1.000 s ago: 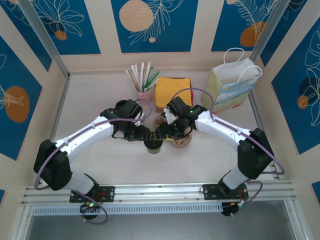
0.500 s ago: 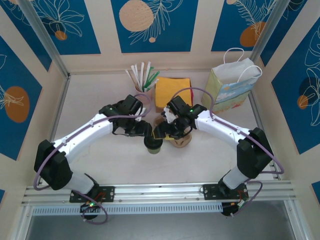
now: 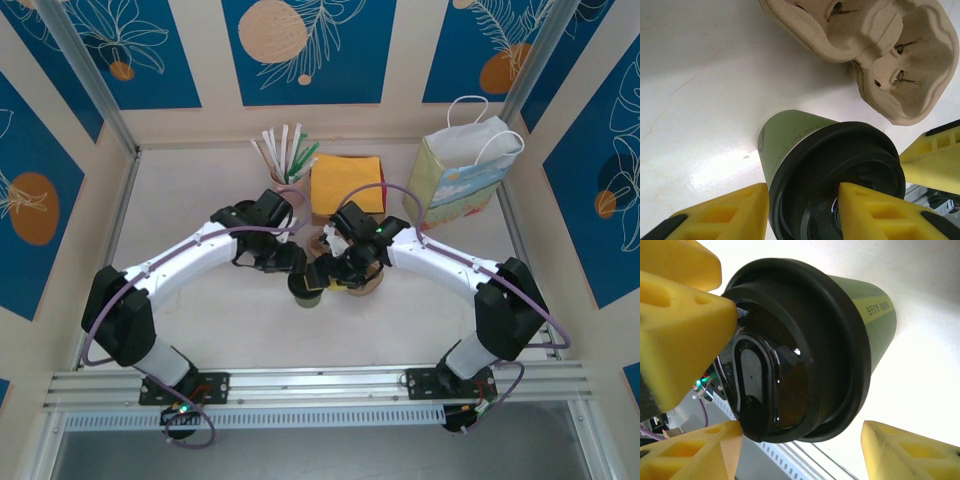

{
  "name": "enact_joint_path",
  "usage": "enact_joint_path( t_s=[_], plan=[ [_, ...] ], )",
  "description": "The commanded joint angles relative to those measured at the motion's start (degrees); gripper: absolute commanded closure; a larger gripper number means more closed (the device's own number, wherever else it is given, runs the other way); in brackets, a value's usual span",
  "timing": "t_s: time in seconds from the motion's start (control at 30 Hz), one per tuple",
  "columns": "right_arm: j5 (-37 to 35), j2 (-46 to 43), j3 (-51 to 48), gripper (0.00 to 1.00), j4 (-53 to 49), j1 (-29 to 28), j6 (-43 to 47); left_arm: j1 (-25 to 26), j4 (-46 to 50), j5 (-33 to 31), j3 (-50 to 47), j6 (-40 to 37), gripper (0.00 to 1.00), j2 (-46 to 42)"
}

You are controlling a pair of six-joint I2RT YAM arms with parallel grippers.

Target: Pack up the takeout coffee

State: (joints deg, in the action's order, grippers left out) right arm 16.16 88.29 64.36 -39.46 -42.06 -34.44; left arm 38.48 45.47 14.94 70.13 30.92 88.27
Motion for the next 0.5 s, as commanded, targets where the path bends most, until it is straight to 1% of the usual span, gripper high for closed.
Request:
enact_joint_path(
  t_s=[0.0,0.17,0.47],
  plan=[
    [1.33,0.35,-0.88,0.38,-0.92,-0.31,0.01,-0.23,-0.12,0.18,-0.13,-1.44,0.61,0.07],
    [0.76,1.18,-1.94,0.41,-0.71,-0.39,0.76,-0.23,-0.69,0.26,-2.32,-1.24,0.63,-0.11],
    [-0.83,3.39,-4.05,0.43,-0.29,-0.39,1.61,-0.21,-1.59,0.09,-6.21,-1.28,0.64,0.13]
  ],
)
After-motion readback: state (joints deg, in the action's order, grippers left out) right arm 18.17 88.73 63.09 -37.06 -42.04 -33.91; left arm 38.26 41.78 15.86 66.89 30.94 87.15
